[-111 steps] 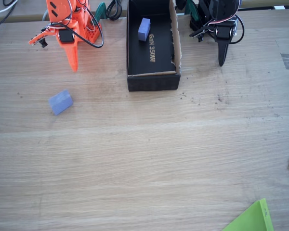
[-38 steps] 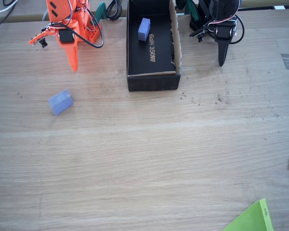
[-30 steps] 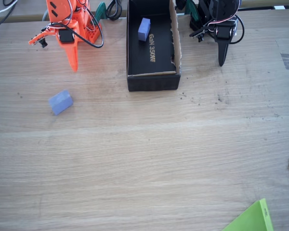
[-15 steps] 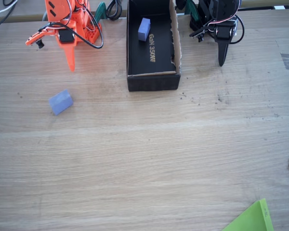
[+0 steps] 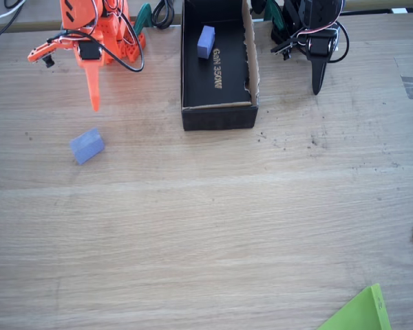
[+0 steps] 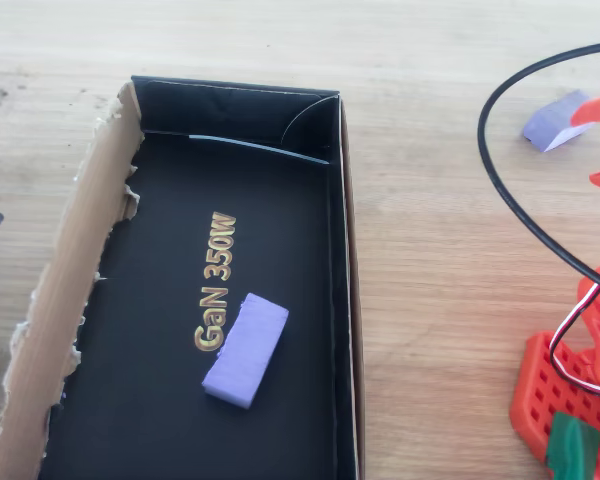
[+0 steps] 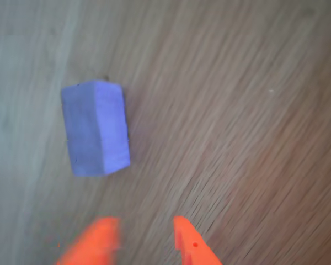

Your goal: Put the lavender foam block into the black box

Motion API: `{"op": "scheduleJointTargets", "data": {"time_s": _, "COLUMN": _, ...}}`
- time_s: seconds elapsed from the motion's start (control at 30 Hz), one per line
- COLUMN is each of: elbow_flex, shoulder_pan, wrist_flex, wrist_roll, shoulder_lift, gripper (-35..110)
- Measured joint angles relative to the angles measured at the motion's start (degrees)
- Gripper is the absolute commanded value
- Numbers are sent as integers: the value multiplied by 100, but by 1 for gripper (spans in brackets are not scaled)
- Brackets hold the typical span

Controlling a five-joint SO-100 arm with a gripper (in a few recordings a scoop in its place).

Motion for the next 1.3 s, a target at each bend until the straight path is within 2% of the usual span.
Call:
{"op": "scheduleJointTargets", "data": {"time_s": 0.1, "elbow_flex": 0, "shoulder_pan": 26, "wrist_flex": -149, "wrist_roll": 413, "shoulder_lift": 0, "gripper": 0}}
{"op": "scheduleJointTargets", "data": {"time_s": 0.27, "elbow_flex": 0, "shoulder_pan": -396, "wrist_flex": -756, "wrist_roll": -167, "shoulder_lift": -9, "gripper": 0}}
{"op": "scheduleJointTargets", "data": {"time_s": 0.43, "elbow_flex": 0, "shoulder_pan": -729, "wrist_flex": -976, "wrist_roll": -211, "shoulder_lift": -9, "gripper": 0}}
{"op": "scheduleJointTargets", "data": {"time_s": 0.97, "elbow_flex": -562, "shoulder_pan": -993, "wrist_flex": 44, "wrist_roll": 141, "shoulder_lift": 9, "gripper": 0}}
{"op": "scheduleJointTargets", "data": {"time_s": 1.13, "elbow_flex": -765, "shoulder_pan": -932, "wrist_flex": 158, "wrist_roll": 193, "shoulder_lift": -501, "gripper": 0}}
{"op": "scheduleJointTargets", "data": {"time_s": 1.3, "elbow_flex": -1925, "shoulder_pan": -554, "wrist_flex": -53, "wrist_roll": -308, "shoulder_lift": -2373, "gripper": 0}}
